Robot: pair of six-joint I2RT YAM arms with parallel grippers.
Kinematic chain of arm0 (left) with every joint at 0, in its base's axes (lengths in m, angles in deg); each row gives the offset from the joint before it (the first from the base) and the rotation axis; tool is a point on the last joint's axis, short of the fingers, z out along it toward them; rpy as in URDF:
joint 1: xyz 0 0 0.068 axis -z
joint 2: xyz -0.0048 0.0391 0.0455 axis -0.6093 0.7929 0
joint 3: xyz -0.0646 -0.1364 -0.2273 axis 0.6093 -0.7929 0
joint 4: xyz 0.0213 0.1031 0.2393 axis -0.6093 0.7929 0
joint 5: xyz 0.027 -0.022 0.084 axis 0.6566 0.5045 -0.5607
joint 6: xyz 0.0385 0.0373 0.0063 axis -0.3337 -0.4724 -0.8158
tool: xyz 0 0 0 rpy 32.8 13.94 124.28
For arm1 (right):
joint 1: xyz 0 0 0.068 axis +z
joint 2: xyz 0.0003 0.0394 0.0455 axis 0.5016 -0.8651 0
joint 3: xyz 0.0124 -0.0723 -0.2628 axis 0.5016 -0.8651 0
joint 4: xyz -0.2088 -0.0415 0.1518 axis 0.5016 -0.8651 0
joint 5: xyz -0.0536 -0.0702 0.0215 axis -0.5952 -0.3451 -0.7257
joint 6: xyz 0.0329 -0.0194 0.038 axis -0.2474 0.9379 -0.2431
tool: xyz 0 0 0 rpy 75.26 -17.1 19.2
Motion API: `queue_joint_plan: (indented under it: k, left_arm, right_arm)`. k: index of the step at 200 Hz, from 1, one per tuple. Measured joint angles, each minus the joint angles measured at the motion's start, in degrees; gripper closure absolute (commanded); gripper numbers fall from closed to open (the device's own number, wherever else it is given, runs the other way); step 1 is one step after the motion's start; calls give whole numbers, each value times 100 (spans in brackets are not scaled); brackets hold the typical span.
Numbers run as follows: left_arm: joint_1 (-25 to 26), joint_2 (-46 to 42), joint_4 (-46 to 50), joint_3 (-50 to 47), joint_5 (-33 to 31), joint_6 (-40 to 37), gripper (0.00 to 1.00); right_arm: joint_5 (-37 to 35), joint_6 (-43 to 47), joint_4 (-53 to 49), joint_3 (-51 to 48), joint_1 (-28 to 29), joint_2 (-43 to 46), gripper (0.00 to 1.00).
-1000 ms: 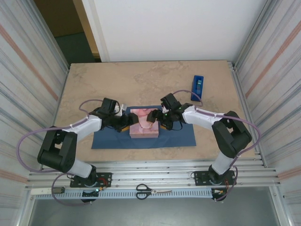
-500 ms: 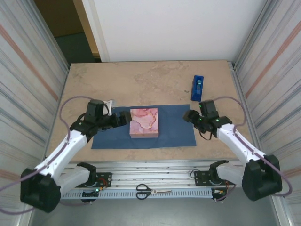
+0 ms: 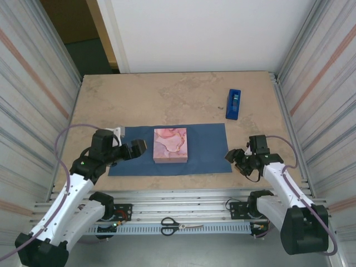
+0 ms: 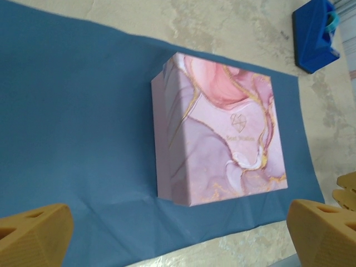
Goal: Wrap the gift box in paper
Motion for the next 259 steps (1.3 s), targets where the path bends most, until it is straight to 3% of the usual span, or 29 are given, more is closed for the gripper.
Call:
queue_joint_plan:
  k: [34, 52, 63, 116, 144, 194, 208, 259]
  left_arm:
    - [0, -15, 236, 79, 0, 0, 1]
    - [0, -39, 295, 107, 0, 0, 1]
    - [0, -48, 328, 114, 0, 0, 1]
    - [0, -44, 505, 210, 46, -2, 1]
    - [-2, -15, 516, 251, 70, -2, 1]
    - [-11, 210, 538, 317, 205, -2, 1]
    - [-11, 227, 531, 326, 251, 0, 1]
    - [-11, 450, 356, 326, 774, 26, 6]
  right_arm:
    - [114, 59, 15, 0, 0, -540, 42]
    - [179, 122, 109, 0, 0, -695, 55]
    - [304, 173, 236, -11, 0, -782, 69]
    - [555, 170, 487, 37, 225, -573, 76]
    - [422, 109, 507, 284, 446, -317, 90]
    - [-11, -144, 533, 345, 752, -535, 92]
    - [-133, -164, 531, 354, 920, -555, 97]
    - [-1049, 42, 564, 973, 2166, -319, 98]
